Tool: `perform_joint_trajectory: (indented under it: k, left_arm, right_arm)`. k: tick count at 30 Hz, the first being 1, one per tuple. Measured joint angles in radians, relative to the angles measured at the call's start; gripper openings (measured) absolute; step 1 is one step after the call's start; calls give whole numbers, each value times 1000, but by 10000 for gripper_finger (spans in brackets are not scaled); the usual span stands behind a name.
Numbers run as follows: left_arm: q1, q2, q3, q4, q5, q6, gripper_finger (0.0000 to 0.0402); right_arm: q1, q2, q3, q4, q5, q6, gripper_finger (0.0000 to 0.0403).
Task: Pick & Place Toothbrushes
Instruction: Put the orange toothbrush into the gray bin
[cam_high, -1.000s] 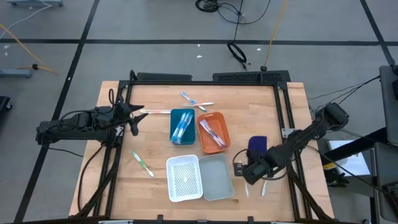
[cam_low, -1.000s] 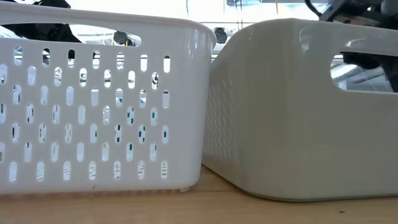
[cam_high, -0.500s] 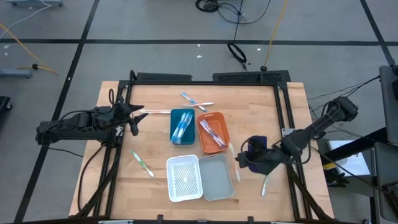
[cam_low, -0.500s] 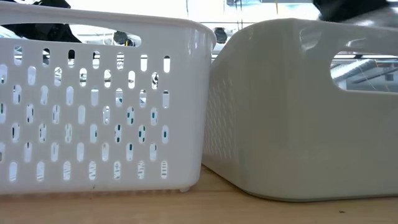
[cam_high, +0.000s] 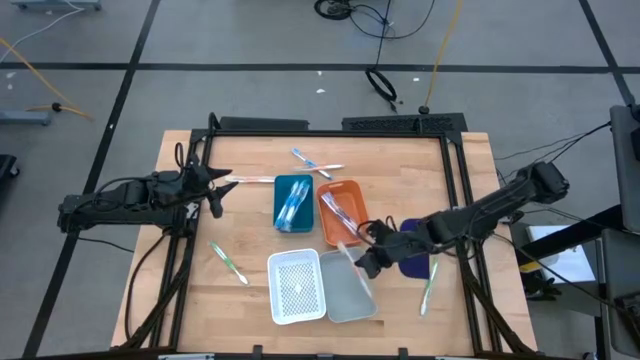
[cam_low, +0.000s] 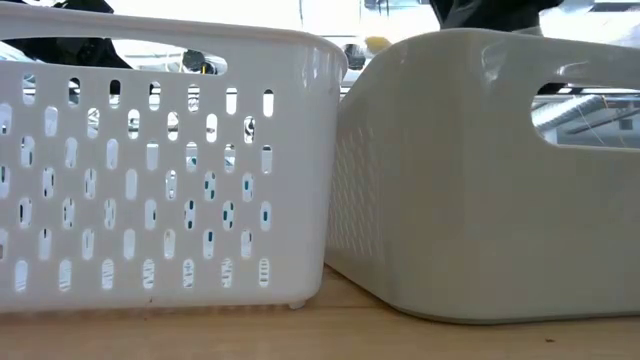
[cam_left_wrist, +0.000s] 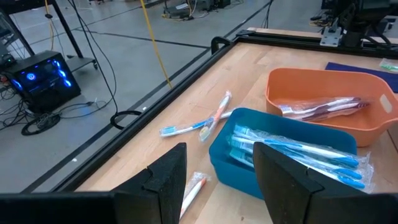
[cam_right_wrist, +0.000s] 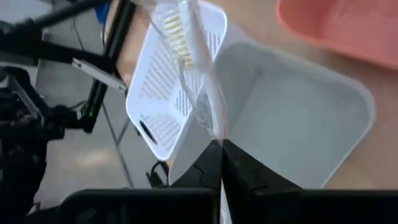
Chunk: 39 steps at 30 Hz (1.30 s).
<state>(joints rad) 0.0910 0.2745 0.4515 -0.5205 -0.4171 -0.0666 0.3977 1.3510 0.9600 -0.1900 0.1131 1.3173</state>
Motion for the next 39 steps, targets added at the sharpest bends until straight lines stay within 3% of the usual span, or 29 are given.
perform_joint_trajectory:
  k: [5, 15, 27, 39]
  left_arm:
    - [0, 0, 0, 0, 0, -1, 184]
    - [0, 0, 0, 0, 0, -2, 184]
    - [0, 0, 0, 0, 0, 5, 184]
    - [0, 0, 0, 0, 0, 10, 184]
  right_arm:
    - [-12, 39, 0, 77, -90, 9, 0]
    - [-12, 40, 0, 56, -89, 88, 0]
    - [-47, 213, 71, 37, -194, 65, 0]
    - [-65, 286, 77, 14, -255, 92, 0]
